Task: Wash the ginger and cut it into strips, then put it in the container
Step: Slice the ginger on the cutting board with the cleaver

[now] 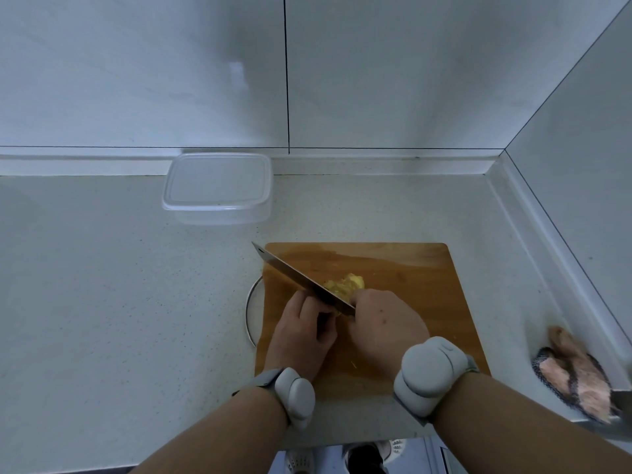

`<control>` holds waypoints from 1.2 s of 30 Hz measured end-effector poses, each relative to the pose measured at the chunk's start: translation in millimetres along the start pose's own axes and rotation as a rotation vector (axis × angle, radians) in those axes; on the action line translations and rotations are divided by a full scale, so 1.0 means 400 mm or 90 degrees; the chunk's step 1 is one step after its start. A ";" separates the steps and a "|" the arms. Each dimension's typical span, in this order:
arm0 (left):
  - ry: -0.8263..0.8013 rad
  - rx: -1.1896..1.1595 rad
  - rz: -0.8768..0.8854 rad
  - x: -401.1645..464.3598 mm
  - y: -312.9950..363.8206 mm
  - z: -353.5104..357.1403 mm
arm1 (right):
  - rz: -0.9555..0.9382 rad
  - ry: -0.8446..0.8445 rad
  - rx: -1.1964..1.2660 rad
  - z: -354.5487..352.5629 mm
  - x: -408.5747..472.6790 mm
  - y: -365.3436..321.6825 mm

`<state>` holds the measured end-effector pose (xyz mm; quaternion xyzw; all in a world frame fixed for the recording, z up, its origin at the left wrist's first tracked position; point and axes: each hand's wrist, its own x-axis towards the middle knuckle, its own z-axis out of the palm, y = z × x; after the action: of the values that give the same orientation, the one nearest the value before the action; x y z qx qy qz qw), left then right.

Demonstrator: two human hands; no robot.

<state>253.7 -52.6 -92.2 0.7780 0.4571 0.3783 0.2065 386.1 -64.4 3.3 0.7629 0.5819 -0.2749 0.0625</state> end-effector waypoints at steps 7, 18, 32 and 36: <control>0.011 -0.011 0.010 0.002 -0.002 0.001 | 0.000 -0.001 0.011 0.013 0.015 0.003; 0.006 -0.028 0.008 0.002 -0.002 0.000 | -0.021 0.013 0.063 0.010 0.005 0.021; 0.017 -0.022 0.008 -0.001 0.005 -0.006 | -0.020 0.016 0.068 -0.034 -0.050 0.038; 0.014 -0.020 0.014 0.000 0.004 -0.006 | -0.009 0.003 0.064 -0.027 -0.043 0.036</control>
<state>252.7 -53.4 -89.7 0.7754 0.4449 0.3962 0.2096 400.2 -79.2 17.8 0.7617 0.5727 -0.3022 0.0205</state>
